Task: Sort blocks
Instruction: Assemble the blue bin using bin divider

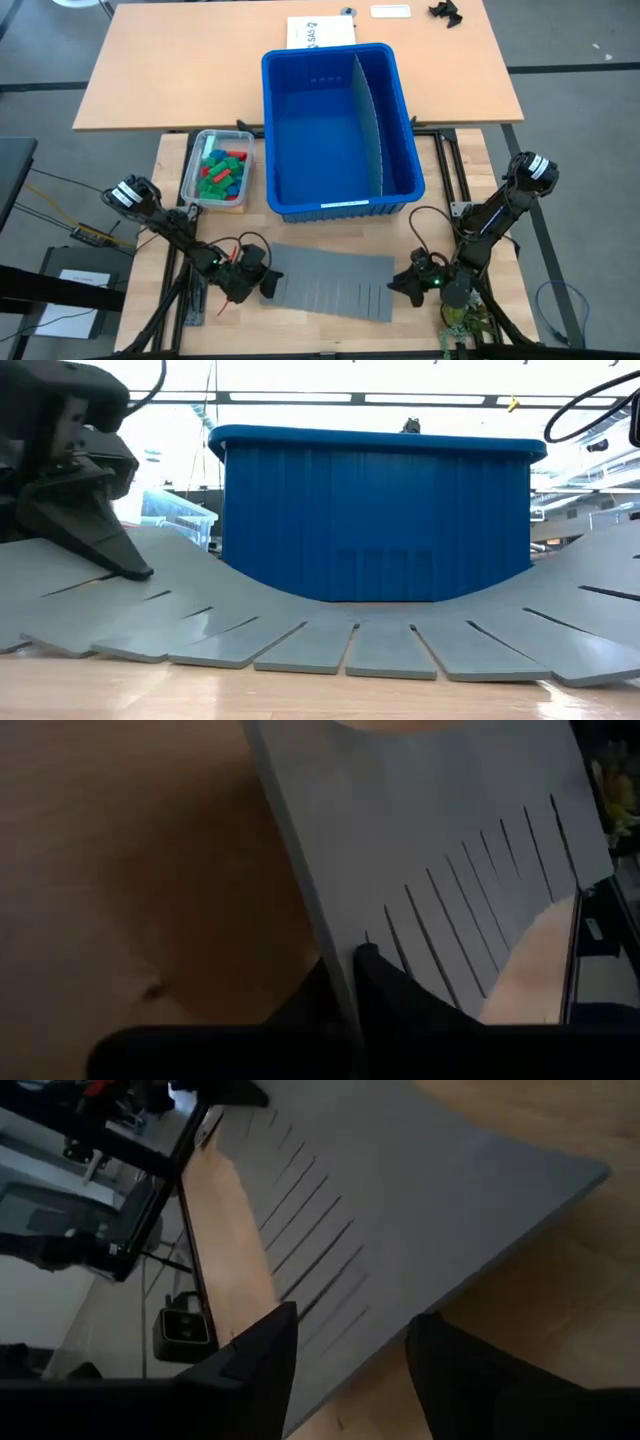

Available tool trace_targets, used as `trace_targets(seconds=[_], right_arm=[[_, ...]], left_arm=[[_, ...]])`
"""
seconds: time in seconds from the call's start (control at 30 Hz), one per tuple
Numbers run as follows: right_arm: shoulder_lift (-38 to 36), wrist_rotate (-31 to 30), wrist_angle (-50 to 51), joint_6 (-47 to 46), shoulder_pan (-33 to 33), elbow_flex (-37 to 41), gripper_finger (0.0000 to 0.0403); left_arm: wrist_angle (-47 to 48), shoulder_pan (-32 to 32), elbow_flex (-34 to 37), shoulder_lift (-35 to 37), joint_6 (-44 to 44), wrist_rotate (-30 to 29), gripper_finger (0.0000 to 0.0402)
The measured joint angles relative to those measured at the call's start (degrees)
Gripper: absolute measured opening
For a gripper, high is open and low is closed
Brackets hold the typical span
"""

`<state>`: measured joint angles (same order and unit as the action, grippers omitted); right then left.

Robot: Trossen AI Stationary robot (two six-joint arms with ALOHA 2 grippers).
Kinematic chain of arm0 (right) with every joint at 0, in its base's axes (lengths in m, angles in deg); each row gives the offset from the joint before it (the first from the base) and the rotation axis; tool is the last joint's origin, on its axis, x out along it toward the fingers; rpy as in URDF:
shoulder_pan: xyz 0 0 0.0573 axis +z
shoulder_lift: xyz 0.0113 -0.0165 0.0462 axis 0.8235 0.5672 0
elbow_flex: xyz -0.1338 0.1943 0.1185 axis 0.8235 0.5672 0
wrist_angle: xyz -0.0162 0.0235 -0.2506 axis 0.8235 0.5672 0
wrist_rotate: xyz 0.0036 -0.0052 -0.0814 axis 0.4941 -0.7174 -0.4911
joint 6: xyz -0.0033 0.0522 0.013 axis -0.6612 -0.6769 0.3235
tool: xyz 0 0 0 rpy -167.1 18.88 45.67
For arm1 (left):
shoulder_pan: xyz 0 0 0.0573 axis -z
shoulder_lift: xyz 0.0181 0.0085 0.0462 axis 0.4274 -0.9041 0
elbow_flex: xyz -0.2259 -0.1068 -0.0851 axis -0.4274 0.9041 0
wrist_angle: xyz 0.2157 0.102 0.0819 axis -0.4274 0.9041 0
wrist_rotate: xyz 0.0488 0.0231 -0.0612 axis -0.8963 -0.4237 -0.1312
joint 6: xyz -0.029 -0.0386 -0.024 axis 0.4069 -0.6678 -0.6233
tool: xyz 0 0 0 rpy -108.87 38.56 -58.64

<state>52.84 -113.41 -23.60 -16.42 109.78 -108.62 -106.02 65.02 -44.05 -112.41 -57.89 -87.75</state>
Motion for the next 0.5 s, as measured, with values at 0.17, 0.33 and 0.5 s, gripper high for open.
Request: trace_targets(seconds=[0.17, 0.33, 0.5], right_arm=[[-2.7, -0.4, -0.7, 4.1, 2.4, 0.0, 0.0185], [-7.8, 2.0, -0.8, 8.6, 5.6, 0.0, 0.0182], [-13.0, 2.5, -0.9, 10.7, 8.4, 0.0, 0.0181]], left_arm=[[-1.6, 3.1, -0.3, -0.1, 0.5, -3.2, 0.0017], [-3.0, 5.8, -0.4, -0.1, 2.8, -8.4, 0.0014], [-5.0, 7.5, -0.5, -0.1, 7.7, -12.6, 0.0013]])
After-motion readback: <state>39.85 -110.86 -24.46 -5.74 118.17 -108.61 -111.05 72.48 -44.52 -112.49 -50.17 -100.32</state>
